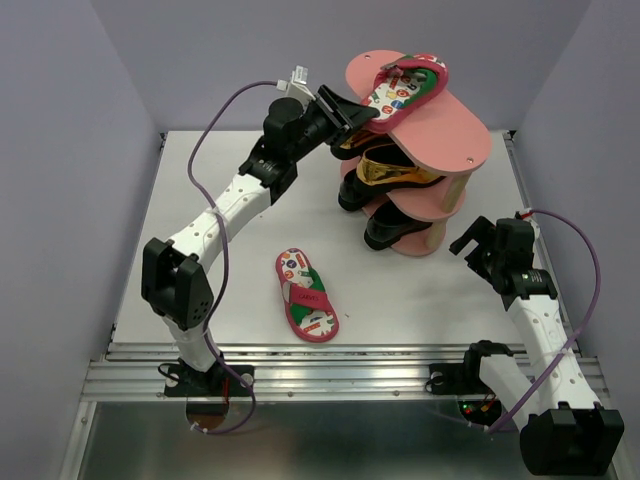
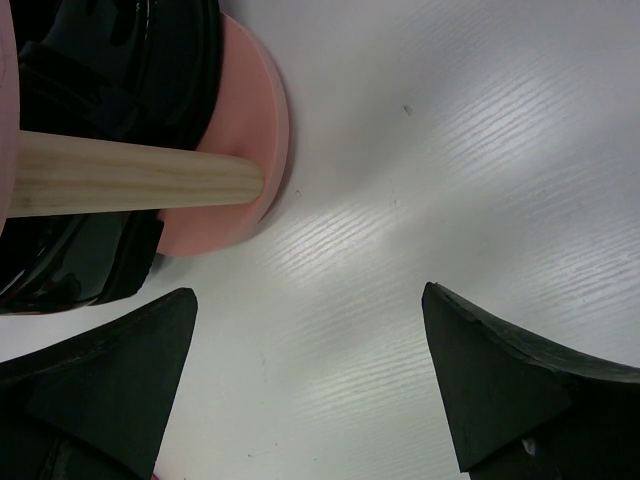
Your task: Place and organize the shoes onto the shoe shelf
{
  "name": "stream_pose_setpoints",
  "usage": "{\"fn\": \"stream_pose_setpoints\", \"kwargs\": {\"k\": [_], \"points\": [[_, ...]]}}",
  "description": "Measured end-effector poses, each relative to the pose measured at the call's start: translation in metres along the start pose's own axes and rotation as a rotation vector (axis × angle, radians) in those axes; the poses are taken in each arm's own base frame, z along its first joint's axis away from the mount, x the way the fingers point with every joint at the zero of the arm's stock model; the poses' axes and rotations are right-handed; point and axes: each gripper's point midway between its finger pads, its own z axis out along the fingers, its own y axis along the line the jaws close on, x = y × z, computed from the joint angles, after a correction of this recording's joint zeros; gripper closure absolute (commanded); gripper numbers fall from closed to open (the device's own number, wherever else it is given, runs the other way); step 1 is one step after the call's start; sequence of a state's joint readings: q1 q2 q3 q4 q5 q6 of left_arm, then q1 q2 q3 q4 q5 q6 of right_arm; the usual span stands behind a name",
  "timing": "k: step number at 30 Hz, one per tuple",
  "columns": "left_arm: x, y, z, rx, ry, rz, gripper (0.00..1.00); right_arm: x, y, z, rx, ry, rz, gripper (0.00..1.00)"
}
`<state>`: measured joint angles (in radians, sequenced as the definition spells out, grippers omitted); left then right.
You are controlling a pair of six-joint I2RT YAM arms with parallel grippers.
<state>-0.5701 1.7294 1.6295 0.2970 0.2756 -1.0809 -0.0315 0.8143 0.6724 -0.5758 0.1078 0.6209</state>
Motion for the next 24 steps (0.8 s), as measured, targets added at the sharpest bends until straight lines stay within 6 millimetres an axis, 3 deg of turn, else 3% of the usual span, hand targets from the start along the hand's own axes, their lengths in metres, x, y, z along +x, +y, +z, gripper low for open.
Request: {"fn": "stream_pose_setpoints", "kwargs": {"k": [2,9,16,24], "points": [[-0.003,-0.001,0.001,-0.006,0.001,0.006,1.00,0.000,0.000,0.000,0.000,-0.001,0.000,0.00],[-0.033,-0.008,0.012,-0.002,0.010,0.053,1.00,0.000,0.000,0.000,-0.001,-0.002,0.000,0.00],[-0.058,0.003,0.017,0.009,0.053,0.057,1.00,0.000,0.000,0.000,-0.002,-0.002,0.000,0.00],[-0.065,0.019,0.019,0.012,0.115,0.039,1.00,0.000,0.000,0.000,-0.001,-0.002,0.000,0.00]]}}
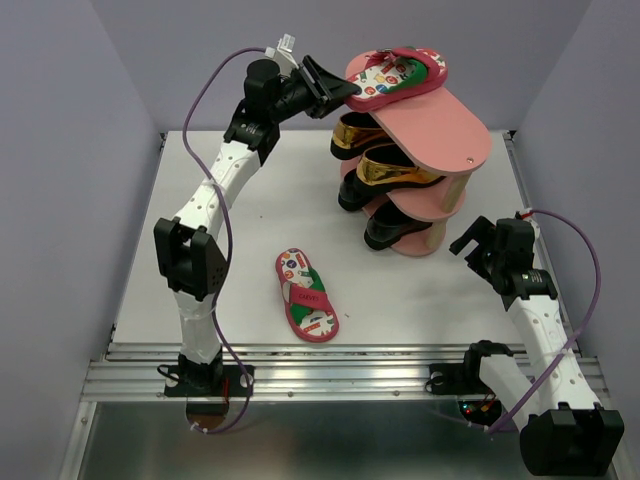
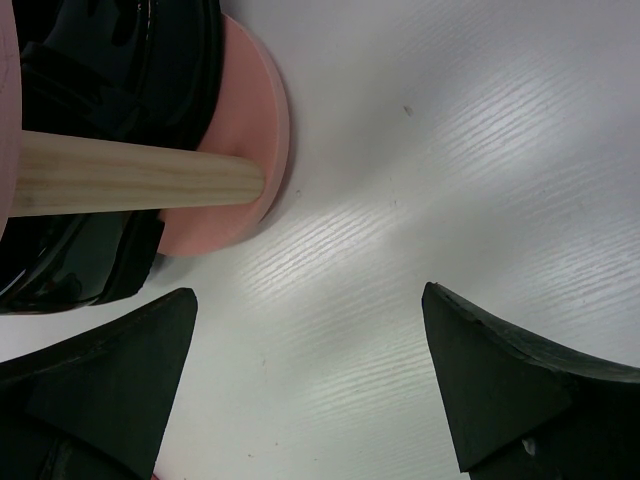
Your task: Place and organize the shoes onto the shoe shelf
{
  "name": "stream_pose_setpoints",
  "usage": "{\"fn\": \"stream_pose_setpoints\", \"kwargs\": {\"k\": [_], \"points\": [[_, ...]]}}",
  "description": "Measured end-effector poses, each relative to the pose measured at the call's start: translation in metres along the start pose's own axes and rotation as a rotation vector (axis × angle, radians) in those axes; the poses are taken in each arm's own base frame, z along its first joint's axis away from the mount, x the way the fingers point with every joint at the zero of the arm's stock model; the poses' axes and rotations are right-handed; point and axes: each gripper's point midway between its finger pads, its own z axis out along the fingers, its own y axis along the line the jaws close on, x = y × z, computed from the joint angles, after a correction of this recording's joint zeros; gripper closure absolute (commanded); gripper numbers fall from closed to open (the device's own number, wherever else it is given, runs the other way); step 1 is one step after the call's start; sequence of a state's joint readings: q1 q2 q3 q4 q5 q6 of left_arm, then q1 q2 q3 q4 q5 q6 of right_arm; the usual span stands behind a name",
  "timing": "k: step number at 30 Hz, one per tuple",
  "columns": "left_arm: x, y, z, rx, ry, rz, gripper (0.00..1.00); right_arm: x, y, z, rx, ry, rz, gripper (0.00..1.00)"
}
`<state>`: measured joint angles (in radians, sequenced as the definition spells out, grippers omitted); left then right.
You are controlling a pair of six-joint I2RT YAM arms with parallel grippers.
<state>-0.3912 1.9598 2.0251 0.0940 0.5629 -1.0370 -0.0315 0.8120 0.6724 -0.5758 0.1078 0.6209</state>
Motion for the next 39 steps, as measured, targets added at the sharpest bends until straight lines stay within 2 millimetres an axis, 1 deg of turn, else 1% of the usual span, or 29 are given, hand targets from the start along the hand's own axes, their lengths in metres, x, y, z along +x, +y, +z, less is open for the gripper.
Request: {"fn": "stream_pose_setpoints", "kwargs": {"k": [1,2,4,5,8,9,10,11,12,13,14,15,18,23,25,28,29,31,32,34,35,36,38,39], "points": [[0.001,0.000,0.000,0.001,0.004,-0.002,1.00,0.000,0.000,0.000,0.000,0.000,0.000,0.00],[0.000,0.001,0.000,0.002,0.007,-0.005,0.92,0.000,0.000,0.000,0.000,0.000,0.000,0.00],[0.001,0.001,0.000,0.003,0.010,-0.008,0.72,0.000,0.000,0.000,0.000,0.000,0.000,0.00],[0.001,0.001,0.000,0.003,0.010,-0.009,0.54,0.000,0.000,0.000,0.000,0.000,0.000,0.00],[0.000,0.002,0.000,0.005,0.013,-0.013,0.41,0.000,0.000,0.000,0.000,0.000,0.000,0.00],[0.000,0.002,0.000,0.005,0.013,-0.013,0.32,0.000,0.000,0.000,0.000,0.000,0.000,0.00],[0.000,0.004,0.000,0.001,0.011,-0.014,0.32,0.000,0.000,0.000,0.000,0.000,0.000,0.00],[-0.001,0.007,0.000,-0.005,0.009,-0.013,0.22,0.000,0.000,0.000,0.000,0.000,0.000,0.00],[-0.002,0.009,0.000,-0.010,0.009,-0.014,0.18,0.000,0.000,0.000,0.000,0.000,0.000,0.00],[-0.003,0.012,0.000,-0.016,0.005,-0.014,0.16,0.000,0.000,0.000,0.000,0.000,0.000,0.00],[-0.004,0.014,-0.001,-0.021,0.001,-0.009,0.10,0.000,0.000,0.000,0.000,0.000,0.000,0.00],[-0.005,0.015,-0.001,-0.024,-0.001,-0.007,0.08,0.000,0.000,0.000,0.000,-0.001,0.000,0.00],[-0.009,0.020,-0.002,-0.038,-0.010,0.010,0.05,-0.001,0.000,-0.001,-0.003,-0.005,0.001,0.00],[-0.009,0.040,-0.007,-0.124,-0.009,0.041,0.04,-0.002,0.001,-0.003,-0.009,-0.012,0.002,0.00],[-0.012,0.042,-0.010,-0.153,-0.020,0.069,0.04,-0.002,0.001,-0.003,-0.009,-0.012,0.002,0.00],[-0.018,0.038,-0.025,-0.221,-0.060,0.135,0.05,-0.002,0.001,-0.003,-0.010,-0.013,0.002,0.00],[-0.020,0.033,-0.035,-0.240,-0.081,0.162,0.06,-0.002,0.001,-0.003,-0.010,-0.013,0.002,0.00],[-0.020,0.026,-0.066,-0.308,-0.133,0.226,0.09,-0.002,0.001,-0.003,-0.010,-0.014,0.002,0.00],[-0.017,0.022,-0.078,-0.325,-0.151,0.246,0.15,-0.002,0.001,-0.003,-0.010,-0.014,0.002,0.00],[-0.014,0.005,-0.122,-0.370,-0.223,0.310,0.19,-0.003,0.001,-0.003,-0.010,-0.015,0.002,0.00],[-0.011,-0.003,-0.134,-0.369,-0.241,0.331,0.19,-0.003,0.001,-0.003,-0.010,-0.015,0.002,0.00],[-0.006,-0.014,-0.152,-0.360,-0.273,0.360,0.20,-0.003,0.001,-0.003,-0.009,-0.017,0.002,0.00],[0.005,-0.023,-0.181,-0.357,-0.312,0.399,0.19,-0.003,0.001,-0.003,-0.007,-0.017,0.003,0.00],[0.013,-0.023,-0.193,-0.357,-0.319,0.419,0.25,-0.003,0.000,-0.003,-0.004,-0.020,0.003,0.00]]}}
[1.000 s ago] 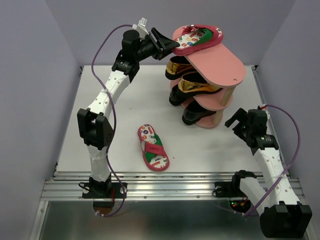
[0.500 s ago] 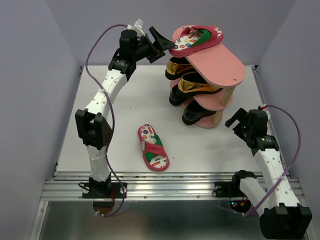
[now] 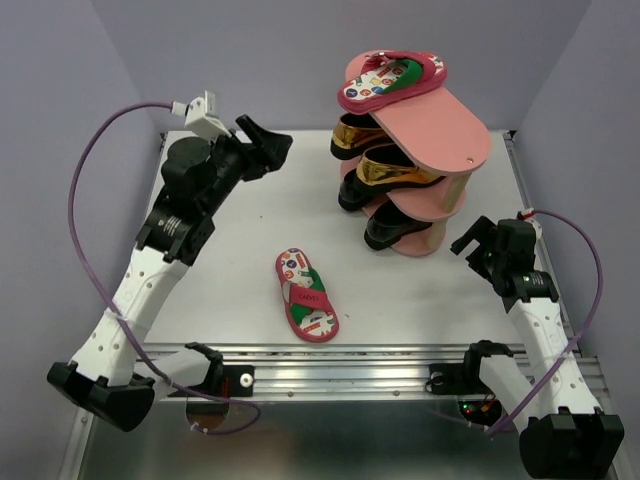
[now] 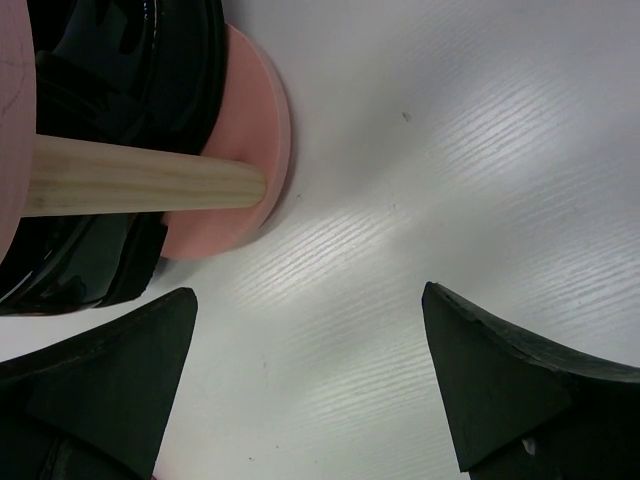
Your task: Place and organize the shoes onto the shoe shelf
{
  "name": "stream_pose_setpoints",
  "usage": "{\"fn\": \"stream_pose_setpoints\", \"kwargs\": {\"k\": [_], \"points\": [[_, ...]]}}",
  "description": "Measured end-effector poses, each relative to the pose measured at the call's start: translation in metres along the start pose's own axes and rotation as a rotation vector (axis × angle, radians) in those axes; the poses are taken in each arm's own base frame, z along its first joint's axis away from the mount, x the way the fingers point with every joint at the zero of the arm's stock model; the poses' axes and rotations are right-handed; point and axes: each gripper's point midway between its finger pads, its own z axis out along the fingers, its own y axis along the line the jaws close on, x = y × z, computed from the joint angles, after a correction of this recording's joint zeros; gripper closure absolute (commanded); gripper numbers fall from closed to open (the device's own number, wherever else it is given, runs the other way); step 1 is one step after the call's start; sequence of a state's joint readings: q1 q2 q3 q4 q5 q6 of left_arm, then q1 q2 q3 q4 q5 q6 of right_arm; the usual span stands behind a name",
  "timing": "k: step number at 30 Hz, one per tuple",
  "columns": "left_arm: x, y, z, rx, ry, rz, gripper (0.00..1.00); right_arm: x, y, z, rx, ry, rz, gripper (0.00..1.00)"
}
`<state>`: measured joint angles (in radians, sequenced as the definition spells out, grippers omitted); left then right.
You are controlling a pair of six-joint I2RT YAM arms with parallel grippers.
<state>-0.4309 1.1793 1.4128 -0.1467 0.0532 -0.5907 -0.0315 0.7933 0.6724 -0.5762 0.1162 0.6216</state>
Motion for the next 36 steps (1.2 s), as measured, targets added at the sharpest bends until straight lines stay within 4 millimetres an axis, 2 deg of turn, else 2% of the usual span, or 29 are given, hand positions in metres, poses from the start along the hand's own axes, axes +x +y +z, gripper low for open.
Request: {"fn": "stream_pose_setpoints", "kwargs": {"k": [3,5,8,9,10,13,14,17,21,25,28,31,32,33,34,36], "points": [[0.020,0.015,-0.014,-0.022,0.021,0.031,0.40,-0.001,-0.001,0.000,0.005,-0.004,0.000,0.00],[0.041,0.031,-0.014,-0.053,0.061,0.058,0.47,-0.001,-0.001,0.000,0.008,-0.006,0.001,0.00],[0.096,0.058,-0.009,-0.120,0.187,0.111,0.48,-0.001,-0.002,0.000,0.012,-0.008,0.003,0.00],[0.125,0.071,-0.008,-0.156,0.262,0.135,0.47,-0.001,-0.002,0.000,0.013,-0.009,0.003,0.00],[0.155,0.083,-0.010,-0.188,0.344,0.162,0.45,-0.002,-0.003,0.000,0.015,-0.010,0.003,0.00],[0.213,0.104,-0.023,-0.231,0.519,0.225,0.31,-0.002,-0.003,0.000,0.016,-0.010,0.003,0.00],[0.229,0.106,-0.030,-0.228,0.571,0.251,0.19,-0.002,-0.003,0.000,0.016,-0.010,0.003,0.00],[0.250,0.100,-0.044,-0.184,0.650,0.321,0.10,-0.001,-0.003,0.001,0.017,-0.009,0.003,0.00],[0.271,0.085,-0.057,-0.094,0.733,0.426,0.12,-0.001,-0.003,0.001,0.019,-0.006,0.003,0.00],[0.305,0.080,-0.062,-0.050,0.850,0.507,0.21,0.000,-0.003,0.002,0.021,-0.003,0.002,0.00],[0.340,0.091,-0.066,-0.061,0.969,0.549,0.32,-0.001,-0.003,0.002,0.020,-0.004,0.002,0.00],[0.359,0.105,-0.070,-0.094,1.042,0.573,0.56,-0.001,-0.003,0.001,0.019,-0.005,0.002,0.00],[0.362,0.108,-0.070,-0.099,1.052,0.576,0.80,-0.001,-0.003,0.001,0.019,-0.005,0.003,0.00],[0.362,0.109,-0.070,-0.107,1.055,0.572,0.93,-0.001,-0.003,0.001,0.019,-0.005,0.002,0.00],[0.359,0.111,-0.069,-0.122,1.051,0.574,1.00,-0.001,-0.003,0.001,0.019,-0.005,0.002,0.00],[0.356,0.110,-0.069,-0.135,1.052,0.567,1.00,-0.001,-0.003,0.001,0.019,-0.005,0.002,0.00]]}}
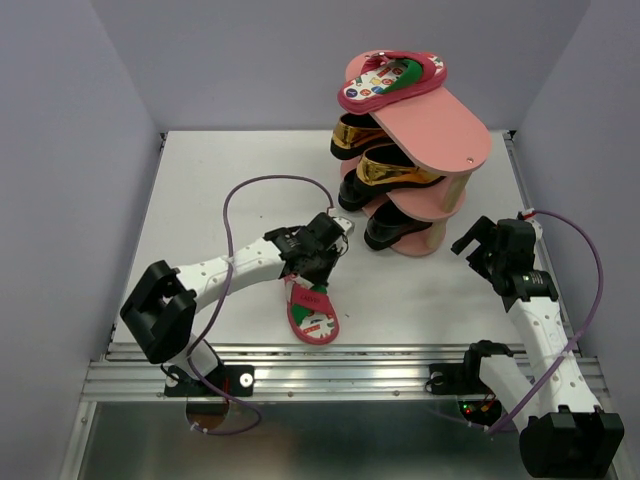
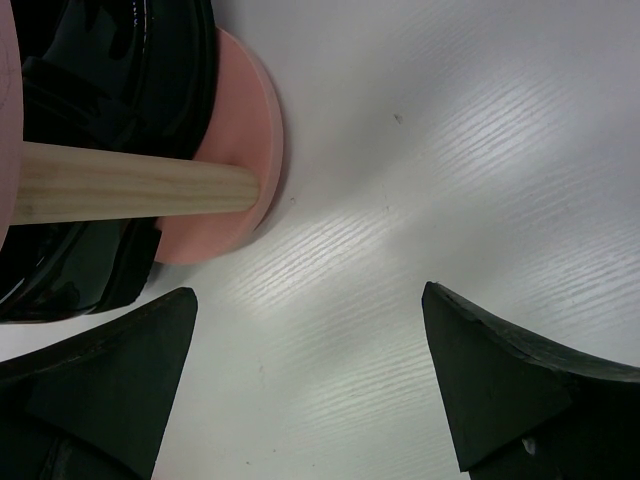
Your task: Place and organize the shoes onto the shoe shelf
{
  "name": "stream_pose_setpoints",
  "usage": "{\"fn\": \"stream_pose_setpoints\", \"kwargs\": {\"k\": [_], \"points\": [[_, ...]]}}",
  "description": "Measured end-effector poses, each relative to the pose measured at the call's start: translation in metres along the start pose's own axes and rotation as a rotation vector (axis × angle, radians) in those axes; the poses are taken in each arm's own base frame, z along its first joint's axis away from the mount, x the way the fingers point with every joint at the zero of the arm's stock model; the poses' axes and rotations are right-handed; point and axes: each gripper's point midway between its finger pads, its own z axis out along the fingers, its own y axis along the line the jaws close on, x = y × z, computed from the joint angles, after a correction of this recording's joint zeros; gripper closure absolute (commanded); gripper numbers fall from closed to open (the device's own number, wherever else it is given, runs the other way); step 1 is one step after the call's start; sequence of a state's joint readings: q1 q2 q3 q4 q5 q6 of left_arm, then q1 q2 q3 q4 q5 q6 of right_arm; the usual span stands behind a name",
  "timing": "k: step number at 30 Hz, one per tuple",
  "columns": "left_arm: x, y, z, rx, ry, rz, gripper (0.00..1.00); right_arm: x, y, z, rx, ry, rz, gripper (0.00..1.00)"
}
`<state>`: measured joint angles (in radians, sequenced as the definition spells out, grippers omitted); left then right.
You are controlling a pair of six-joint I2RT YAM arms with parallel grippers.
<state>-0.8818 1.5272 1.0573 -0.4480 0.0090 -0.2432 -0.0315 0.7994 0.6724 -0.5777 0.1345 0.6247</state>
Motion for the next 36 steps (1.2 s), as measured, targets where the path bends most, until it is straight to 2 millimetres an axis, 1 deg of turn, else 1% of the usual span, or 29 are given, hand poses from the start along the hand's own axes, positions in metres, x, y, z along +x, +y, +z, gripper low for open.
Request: {"fn": "stream_pose_setpoints", "kwargs": {"k": [4,7,10,11,14,17,18,19,20,22,23,24,26,28,30,31,32,33,34,36], "points": [[-0.006,0.004,-0.006,-0.023,-0.003,-0.045,1.00,0.000,0.000,0.000,-0.001,0.000,0.000,0.00],[-0.020,0.018,-0.007,-0.044,-0.033,-0.144,1.00,0.000,0.000,0.000,-0.001,0.000,0.000,0.00],[-0.038,0.046,-0.008,-0.075,-0.089,-0.286,1.00,0.000,0.000,0.000,-0.001,0.000,0.000,0.00],[-0.046,0.062,-0.011,-0.097,-0.119,-0.349,1.00,0.000,0.000,0.000,-0.001,0.000,0.000,0.00],[-0.061,0.101,-0.019,-0.171,-0.196,-0.485,1.00,0.000,0.000,0.000,-0.001,0.000,0.000,0.00],[-0.068,0.136,-0.026,-0.243,-0.252,-0.604,0.99,0.000,0.000,0.000,-0.001,0.000,0.000,0.00],[-0.070,0.148,-0.028,-0.262,-0.271,-0.646,0.92,0.000,0.000,0.000,-0.001,0.000,0.000,0.00],[-0.072,0.159,-0.030,-0.275,-0.287,-0.683,0.72,0.000,0.000,0.000,-0.001,0.000,0.000,0.00],[-0.074,0.170,-0.032,-0.286,-0.305,-0.718,0.34,0.000,0.000,0.000,-0.001,0.000,0.000,0.00],[-0.078,0.188,-0.035,-0.302,-0.344,-0.786,0.20,0.000,0.000,0.000,-0.001,0.000,0.000,0.00],[-0.079,0.194,-0.037,-0.304,-0.355,-0.807,0.16,0.000,0.000,0.000,-0.002,0.000,0.001,0.00],[-0.081,0.201,-0.039,-0.313,-0.371,-0.823,0.14,0.000,0.000,0.000,-0.002,-0.001,0.000,0.00],[-0.084,0.210,-0.042,-0.318,-0.398,-0.846,0.14,0.000,0.000,0.000,-0.002,-0.001,0.000,0.00],[-0.088,0.206,-0.045,-0.296,-0.423,-0.833,0.20,0.000,0.000,0.000,-0.002,-0.001,0.000,0.00],[-0.088,0.201,-0.051,-0.279,-0.445,-0.800,0.20,0.000,0.000,0.000,-0.002,-0.001,0.000,0.00],[-0.087,0.201,-0.054,-0.277,-0.453,-0.787,0.16,0.000,0.000,0.000,-0.002,0.000,0.000,0.00],[-0.087,0.198,-0.061,-0.270,-0.471,-0.761,0.14,0.000,0.000,0.000,-0.001,0.000,0.000,0.00],[-0.087,0.196,-0.066,-0.264,-0.483,-0.736,0.06,0.000,0.000,0.000,-0.002,0.000,0.001,0.00],[-0.087,0.194,-0.070,-0.259,-0.493,-0.710,0.02,0.000,0.000,0.000,-0.001,0.001,0.000,0.00],[-0.087,0.192,-0.074,-0.253,-0.500,-0.663,0.01,0.000,0.001,0.000,-0.003,0.003,0.000,0.00]]}}
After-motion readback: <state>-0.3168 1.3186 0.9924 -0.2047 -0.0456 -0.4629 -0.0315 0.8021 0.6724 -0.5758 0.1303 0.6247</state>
